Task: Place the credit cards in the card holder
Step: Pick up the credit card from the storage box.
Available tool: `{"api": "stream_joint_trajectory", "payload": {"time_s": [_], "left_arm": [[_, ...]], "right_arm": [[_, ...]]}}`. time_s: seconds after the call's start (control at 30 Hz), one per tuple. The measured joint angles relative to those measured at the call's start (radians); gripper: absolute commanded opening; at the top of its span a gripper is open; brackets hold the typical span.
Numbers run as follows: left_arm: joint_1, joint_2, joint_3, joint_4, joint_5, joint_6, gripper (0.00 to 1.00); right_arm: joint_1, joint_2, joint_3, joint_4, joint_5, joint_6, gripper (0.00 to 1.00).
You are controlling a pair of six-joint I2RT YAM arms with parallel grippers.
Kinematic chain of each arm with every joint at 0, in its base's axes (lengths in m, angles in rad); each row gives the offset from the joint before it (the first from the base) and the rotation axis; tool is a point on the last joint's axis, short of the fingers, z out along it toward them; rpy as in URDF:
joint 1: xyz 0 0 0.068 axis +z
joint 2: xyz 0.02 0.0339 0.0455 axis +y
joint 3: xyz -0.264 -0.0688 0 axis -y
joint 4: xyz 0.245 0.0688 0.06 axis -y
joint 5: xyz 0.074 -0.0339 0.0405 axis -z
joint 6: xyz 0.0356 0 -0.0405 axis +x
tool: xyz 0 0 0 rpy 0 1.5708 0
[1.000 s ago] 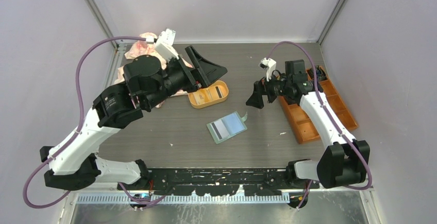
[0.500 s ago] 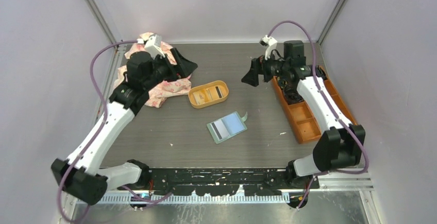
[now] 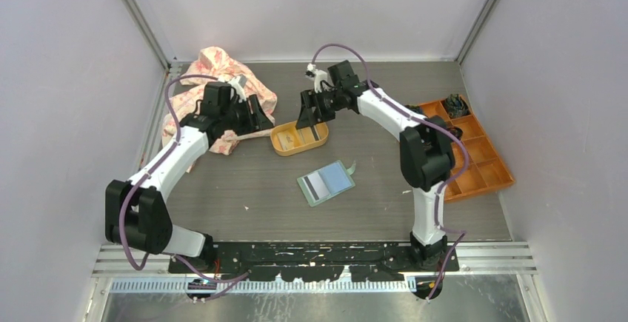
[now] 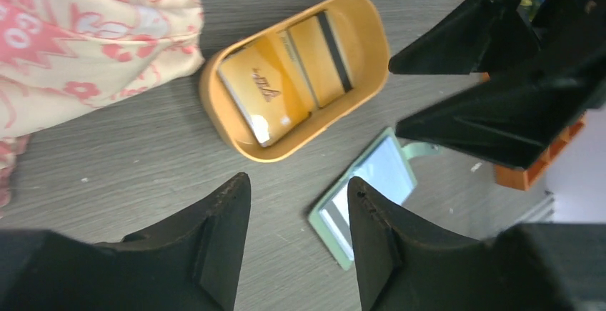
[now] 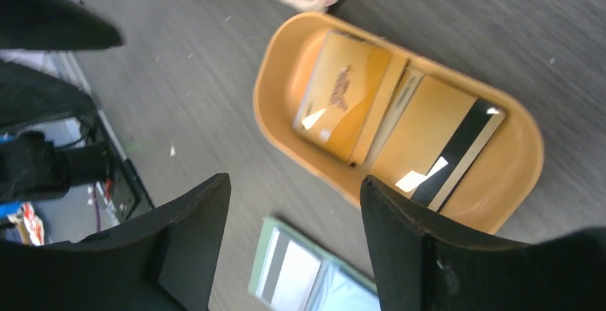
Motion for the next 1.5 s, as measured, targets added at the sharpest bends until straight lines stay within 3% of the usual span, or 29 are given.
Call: {"api": "stream_joint_trajectory", "payload": {"time_s": [0.37,0.6,1.0,1.5], "left_arm": [[-0.014,0.201,0.059,-0.074,-0.118,0.010,0.53],[-0.029,0.306,0.088,-0.087,-0.105,-0.027,0.42],[-0.029,0.367,0.105,-0.093,-0.059,-0.051,0.26],[-0.040,0.392,0.116,-0.105,-0.037,-0.071,0.18]], "right_arm": [[0.032,0.243,0.153,-0.027,0.120,0.047,0.66],[0.049,0.301,0.185,-0.031,0.141,0.050,0.63],[0.053,0.341,0.222,-0.016,0.105,0.102,0.58],[0.066,0.371,0.212,0.056,-0.028,0.244,0.55]]}}
